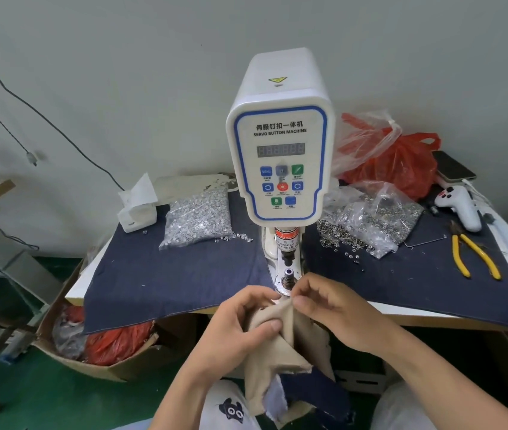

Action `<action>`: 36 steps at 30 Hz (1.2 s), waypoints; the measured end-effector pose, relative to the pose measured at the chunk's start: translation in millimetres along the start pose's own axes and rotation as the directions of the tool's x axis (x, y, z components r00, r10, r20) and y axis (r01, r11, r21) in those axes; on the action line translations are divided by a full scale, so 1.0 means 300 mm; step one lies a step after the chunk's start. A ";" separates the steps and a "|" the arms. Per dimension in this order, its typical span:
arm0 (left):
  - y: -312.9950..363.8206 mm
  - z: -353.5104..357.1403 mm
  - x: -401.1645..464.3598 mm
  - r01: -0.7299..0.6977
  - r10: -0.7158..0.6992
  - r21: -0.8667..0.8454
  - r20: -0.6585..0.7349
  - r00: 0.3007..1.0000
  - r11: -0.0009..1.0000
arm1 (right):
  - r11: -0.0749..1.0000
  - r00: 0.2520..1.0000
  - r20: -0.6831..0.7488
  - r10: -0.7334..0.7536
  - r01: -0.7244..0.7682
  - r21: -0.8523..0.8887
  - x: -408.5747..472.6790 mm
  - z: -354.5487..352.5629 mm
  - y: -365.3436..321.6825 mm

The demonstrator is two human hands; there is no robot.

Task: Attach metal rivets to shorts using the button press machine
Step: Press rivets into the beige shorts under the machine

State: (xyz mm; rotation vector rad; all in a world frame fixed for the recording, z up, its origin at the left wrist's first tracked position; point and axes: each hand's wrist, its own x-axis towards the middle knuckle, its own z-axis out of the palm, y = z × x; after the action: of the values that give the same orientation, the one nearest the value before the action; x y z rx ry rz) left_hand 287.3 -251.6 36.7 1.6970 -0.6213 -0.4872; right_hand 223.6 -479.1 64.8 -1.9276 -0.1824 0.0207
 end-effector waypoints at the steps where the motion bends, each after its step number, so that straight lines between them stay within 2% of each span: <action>1: 0.000 -0.002 0.005 0.039 -0.037 -0.028 0.073 0.997 0.999 | 0.996 0.999 0.015 0.038 -0.039 0.081 0.000 0.003 0.000; 3: 0.005 -0.001 0.016 0.076 -0.079 0.026 0.157 0.984 0.997 | 0.984 0.997 -0.007 0.079 -0.077 0.160 0.006 0.009 -0.002; 5: 0.002 -0.004 0.030 0.078 -0.082 0.066 0.068 0.994 0.995 | 0.975 0.994 0.003 0.113 -0.112 0.194 0.015 0.014 -0.003; 8: -0.012 -0.002 0.049 0.089 -0.097 -0.148 -0.051 0.994 0.985 | 0.970 0.977 -0.015 0.214 -0.210 0.122 0.037 0.018 0.001; 10: -0.014 0.019 0.058 0.122 -0.148 -0.349 -0.050 0.988 0.929 | 0.962 0.954 -0.121 0.273 -0.271 0.034 0.065 0.009 0.025; 12: -0.008 0.028 0.065 0.162 -0.227 -0.438 -0.101 0.969 0.884 | 0.950 0.922 -0.271 0.276 -0.305 -0.071 0.093 -0.024 0.065; 14: 0.011 0.005 0.078 0.172 -0.263 -0.371 -0.210 0.942 0.912 | 0.843 0.852 -0.489 0.188 -0.396 -0.365 0.120 -0.099 0.122; 16: 0.037 -0.035 0.102 0.182 -0.254 -0.242 -0.316 0.914 0.953 | 0.716 0.768 -0.631 0.106 -0.499 -0.487 0.137 -0.183 0.184; 17: 0.051 -0.059 0.120 0.206 -0.255 -0.170 -0.359 0.898 0.964 | 0.681 0.756 -0.649 0.089 -0.522 -0.514 0.147 -0.214 0.214; 19: 0.065 -0.105 0.176 0.281 -0.262 -0.010 -0.401 0.878 0.960 | 0.608 0.776 -0.627 0.071 -0.532 -0.589 0.167 -0.235 0.256; 22: 0.027 -0.161 0.295 0.386 -0.244 0.226 -0.476 0.845 0.894 | 0.535 0.799 -0.597 0.074 -0.537 -0.652 0.189 -0.216 0.302; 24: -0.025 -0.189 0.380 0.449 -0.182 0.390 -0.557 0.810 0.804 | 0.554 0.784 -0.619 0.034 -0.531 -0.641 0.186 -0.207 0.324; 25: -0.050 -0.198 0.414 0.479 -0.168 0.419 -0.592 0.788 0.772 | 0.566 0.775 -0.633 0.006 -0.524 -0.637 0.181 -0.204 0.333; 31: -0.156 -0.210 0.515 0.631 -0.163 0.364 -0.768 0.620 0.685 | 0.639 0.737 -0.675 -0.023 -0.508 -0.577 0.168 -0.188 0.336; 36: -0.177 -0.203 0.542 0.652 -0.117 0.357 -0.816 0.566 0.669 | 0.745 0.691 -0.723 -0.004 -0.481 -0.463 0.164 -0.199 0.342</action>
State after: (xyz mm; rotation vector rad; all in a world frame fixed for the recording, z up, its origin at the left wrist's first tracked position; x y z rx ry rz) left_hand 457.6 -301.5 -0.7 2.5002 0.3207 0.1905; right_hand 290.2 -563.2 -5.8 -2.4711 0.6905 -0.6577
